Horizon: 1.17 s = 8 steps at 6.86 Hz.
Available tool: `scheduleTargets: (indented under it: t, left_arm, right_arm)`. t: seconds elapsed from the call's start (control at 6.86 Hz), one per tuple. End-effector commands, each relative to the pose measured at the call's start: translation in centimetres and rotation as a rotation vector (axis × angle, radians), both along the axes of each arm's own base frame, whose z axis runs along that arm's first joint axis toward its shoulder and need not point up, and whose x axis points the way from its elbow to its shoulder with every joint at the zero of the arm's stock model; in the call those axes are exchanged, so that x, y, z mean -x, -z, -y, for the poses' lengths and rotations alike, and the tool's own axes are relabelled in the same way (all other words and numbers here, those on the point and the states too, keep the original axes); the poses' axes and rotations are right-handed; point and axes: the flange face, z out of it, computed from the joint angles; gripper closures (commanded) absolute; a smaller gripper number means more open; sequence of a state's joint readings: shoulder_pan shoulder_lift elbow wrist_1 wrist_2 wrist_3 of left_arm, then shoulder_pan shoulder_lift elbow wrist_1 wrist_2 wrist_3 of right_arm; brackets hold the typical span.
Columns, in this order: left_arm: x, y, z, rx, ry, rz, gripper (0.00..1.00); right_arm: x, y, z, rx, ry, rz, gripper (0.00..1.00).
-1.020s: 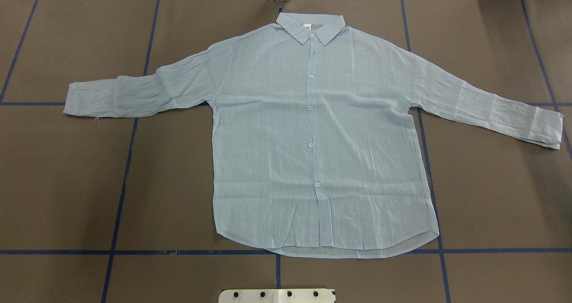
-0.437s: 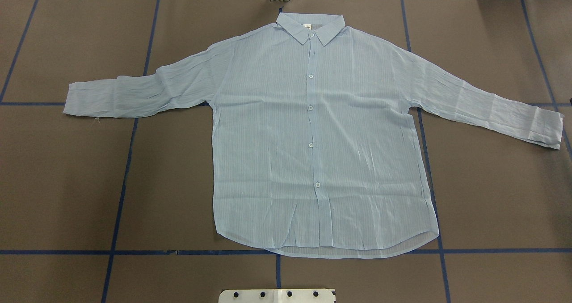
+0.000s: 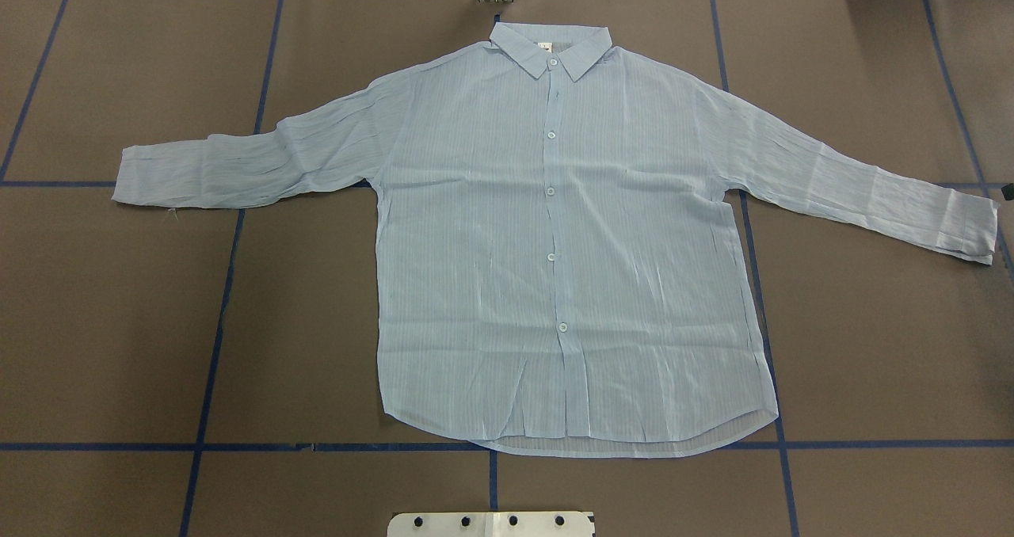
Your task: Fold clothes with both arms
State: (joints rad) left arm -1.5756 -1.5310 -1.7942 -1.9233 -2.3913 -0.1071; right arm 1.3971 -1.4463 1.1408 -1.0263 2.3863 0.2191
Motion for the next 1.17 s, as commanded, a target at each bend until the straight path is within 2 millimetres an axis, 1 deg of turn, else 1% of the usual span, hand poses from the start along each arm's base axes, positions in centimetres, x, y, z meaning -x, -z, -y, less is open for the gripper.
scheduleTargets:
  t: [0.0,0.15,0.29,0.44,0.58,0.73,0.87,1.02]
  left_arm:
    - [0.0,0.1,-0.1,-0.005,-0.001,0.000,0.00]
    - [0.1,0.2,-0.2,-0.006,0.000,0.000,0.00]
    - [0.0,0.3,-0.2,-0.009,-0.002,0.001,0.00]
    - [0.0,0.4,-0.1,-0.012,-0.002,0.001,0.00]
    - [0.0,0.4,-0.1,-0.012,-0.002,0.001,0.00]
    - [0.0,0.4,-0.1,-0.012,-0.002,0.001,0.00]
    - [0.0,0.5,-0.1,-0.014,-0.002,0.001,0.00]
    - [0.0,0.5,-0.1,-0.020,-0.002,0.001,0.00]
  right_arm:
    - [1.7,-1.5,0.1,0.032,0.029,-0.009,0.10]
    - [1.8,-1.5,0.2,0.033,0.031,-0.009,0.11]
    - [2.9,-1.0,1.1,0.023,0.047,-0.011,0.12]
    - [3.5,-1.2,1.9,0.029,0.055,-0.015,0.12]
    - [4.2,-1.1,2.1,0.023,0.066,-0.027,0.12]
    - [4.4,-1.1,2.2,0.019,0.068,-0.039,0.13]
    - [4.7,-0.9,2.5,0.014,0.071,-0.045,0.16]
    - [4.9,-1.4,2.4,0.018,0.072,-0.062,0.21]
